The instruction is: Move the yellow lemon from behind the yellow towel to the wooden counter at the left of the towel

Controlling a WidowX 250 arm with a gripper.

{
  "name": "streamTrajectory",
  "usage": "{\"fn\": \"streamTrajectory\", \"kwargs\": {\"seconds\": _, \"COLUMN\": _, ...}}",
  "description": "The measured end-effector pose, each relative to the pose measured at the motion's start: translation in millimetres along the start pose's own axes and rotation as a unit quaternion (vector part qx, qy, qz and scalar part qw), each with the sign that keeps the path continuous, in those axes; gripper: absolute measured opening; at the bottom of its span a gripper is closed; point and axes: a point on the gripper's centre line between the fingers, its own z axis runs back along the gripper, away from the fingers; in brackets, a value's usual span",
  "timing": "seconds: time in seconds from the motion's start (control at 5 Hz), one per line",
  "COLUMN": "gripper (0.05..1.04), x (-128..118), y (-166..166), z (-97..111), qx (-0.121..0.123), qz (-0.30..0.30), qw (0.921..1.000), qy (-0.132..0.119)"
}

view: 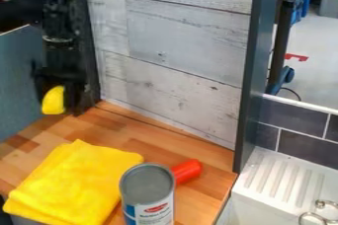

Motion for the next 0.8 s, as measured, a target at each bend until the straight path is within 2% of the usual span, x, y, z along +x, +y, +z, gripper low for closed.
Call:
{"fn": "streamTrajectory", "kwargs": {"seconds": 0.2, "gripper": 0.821, "x": -7, "y": 10, "z": -19, "qx": -0.007, "qz": 0.017, "qw": 0.9993, "qy": 0.033}}
{"fn": "streamTrajectory", "kwargs": {"seconds": 0.4, "gripper": 0.821, "x": -15, "y": 33, "z": -38, "qx": -0.013, "qz": 0.054, "qw": 0.9974, "qy": 0.046}}
{"fn": "streamTrajectory", "kwargs": {"seconds": 0.6, "gripper": 0.821, "x": -22, "y": 40, "z": -61, "qx": -0.021, "qz": 0.078, "qw": 0.994, "qy": 0.074}}
{"fn": "streamTrajectory", "kwargs": {"seconds": 0.8, "gripper": 0.821, "x": -25, "y": 44, "z": -70, "qx": -0.024, "qz": 0.097, "qw": 0.9917, "qy": 0.082}}
